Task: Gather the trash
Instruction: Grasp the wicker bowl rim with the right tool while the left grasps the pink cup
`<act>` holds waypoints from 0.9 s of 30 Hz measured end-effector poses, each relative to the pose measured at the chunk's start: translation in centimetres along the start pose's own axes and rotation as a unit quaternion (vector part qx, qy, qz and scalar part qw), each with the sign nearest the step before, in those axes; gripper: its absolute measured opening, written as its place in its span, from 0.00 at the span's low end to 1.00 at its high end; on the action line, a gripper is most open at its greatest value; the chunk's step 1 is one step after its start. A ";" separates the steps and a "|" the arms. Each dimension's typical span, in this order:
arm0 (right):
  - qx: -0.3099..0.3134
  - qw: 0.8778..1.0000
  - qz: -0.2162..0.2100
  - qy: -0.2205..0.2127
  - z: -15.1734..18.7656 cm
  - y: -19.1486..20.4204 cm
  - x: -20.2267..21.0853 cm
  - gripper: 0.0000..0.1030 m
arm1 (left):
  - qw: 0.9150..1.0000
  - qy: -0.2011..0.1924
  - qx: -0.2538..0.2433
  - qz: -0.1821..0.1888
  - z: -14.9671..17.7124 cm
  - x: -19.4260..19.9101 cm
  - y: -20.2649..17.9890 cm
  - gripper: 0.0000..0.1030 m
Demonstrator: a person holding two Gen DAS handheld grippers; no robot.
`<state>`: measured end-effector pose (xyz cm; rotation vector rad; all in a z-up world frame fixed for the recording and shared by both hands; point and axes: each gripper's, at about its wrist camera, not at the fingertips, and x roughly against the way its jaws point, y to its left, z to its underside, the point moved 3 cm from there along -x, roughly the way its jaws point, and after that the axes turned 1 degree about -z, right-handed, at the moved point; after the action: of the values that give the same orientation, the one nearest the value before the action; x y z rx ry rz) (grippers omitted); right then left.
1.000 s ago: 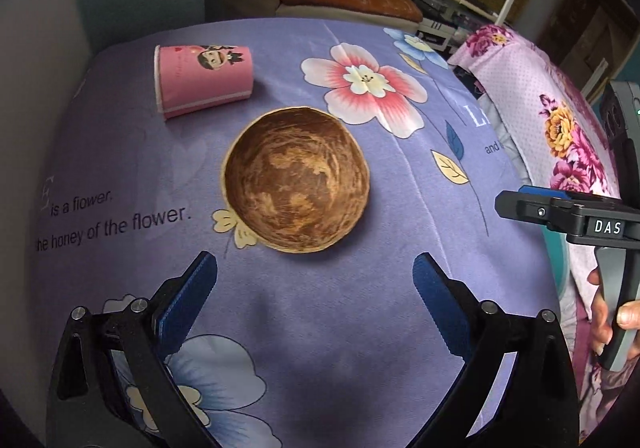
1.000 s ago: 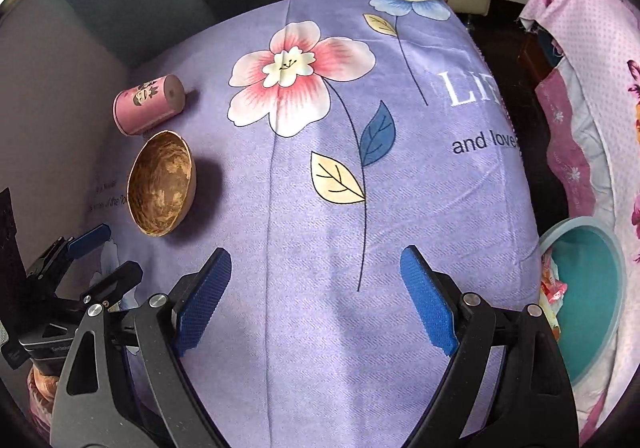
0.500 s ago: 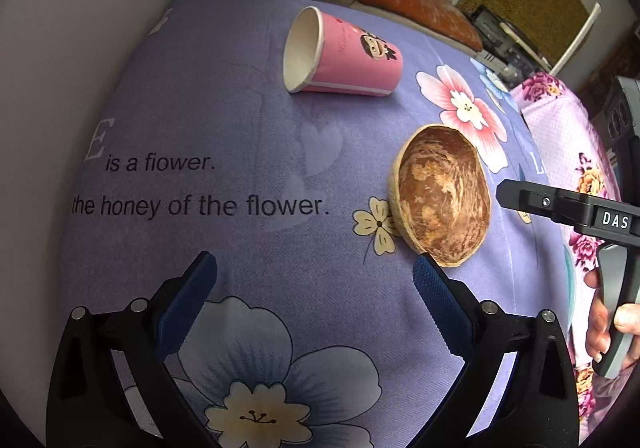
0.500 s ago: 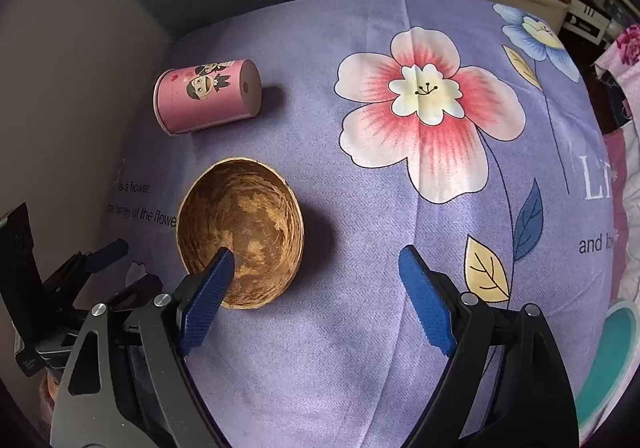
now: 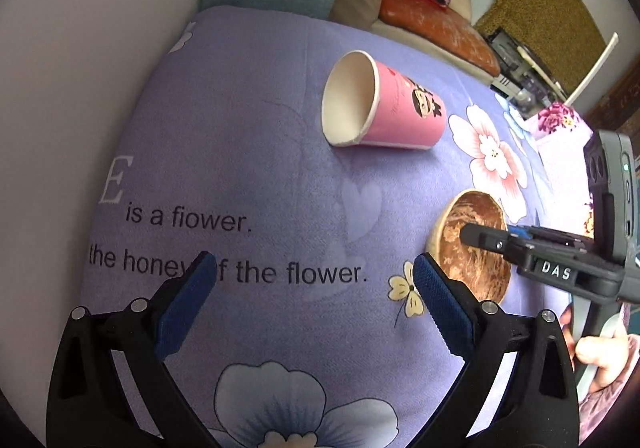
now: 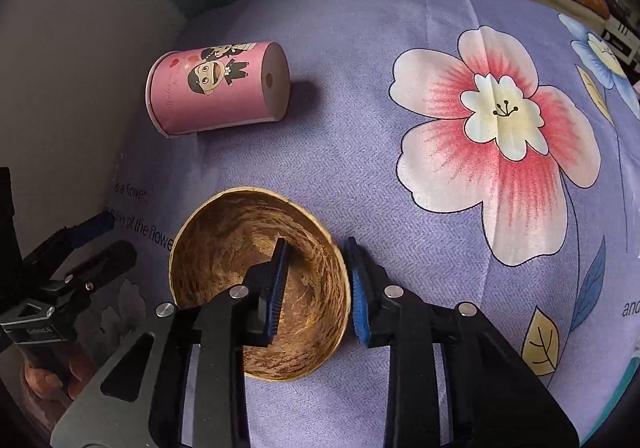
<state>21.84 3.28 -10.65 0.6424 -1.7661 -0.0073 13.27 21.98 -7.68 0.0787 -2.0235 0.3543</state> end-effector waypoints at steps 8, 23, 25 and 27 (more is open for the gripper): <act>0.009 1.000 -0.001 -0.027 -1.1 -0.2 2.8 0.07 | 0.999 -0.034 -0.041 -0.007 -4.6 -0.7 -1.7 0.95; -0.041 0.998 0.004 -0.043 -1.9 -4.5 4.1 0.07 | 0.995 -0.004 -0.088 0.044 -8.2 -5.7 -5.7 0.43; -0.040 0.998 -0.001 -0.048 -1.7 -4.5 4.1 0.07 | 0.995 0.005 -0.083 0.049 -7.5 -6.1 -5.8 0.23; -0.038 0.998 -0.004 -0.055 -1.5 -4.8 4.3 0.07 | 0.995 0.005 -0.086 0.041 -6.8 -6.2 -6.2 0.17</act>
<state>24.57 -2.15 -7.94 0.6039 -1.8596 -0.1160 23.31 17.42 -8.93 -0.1129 -2.0428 0.2312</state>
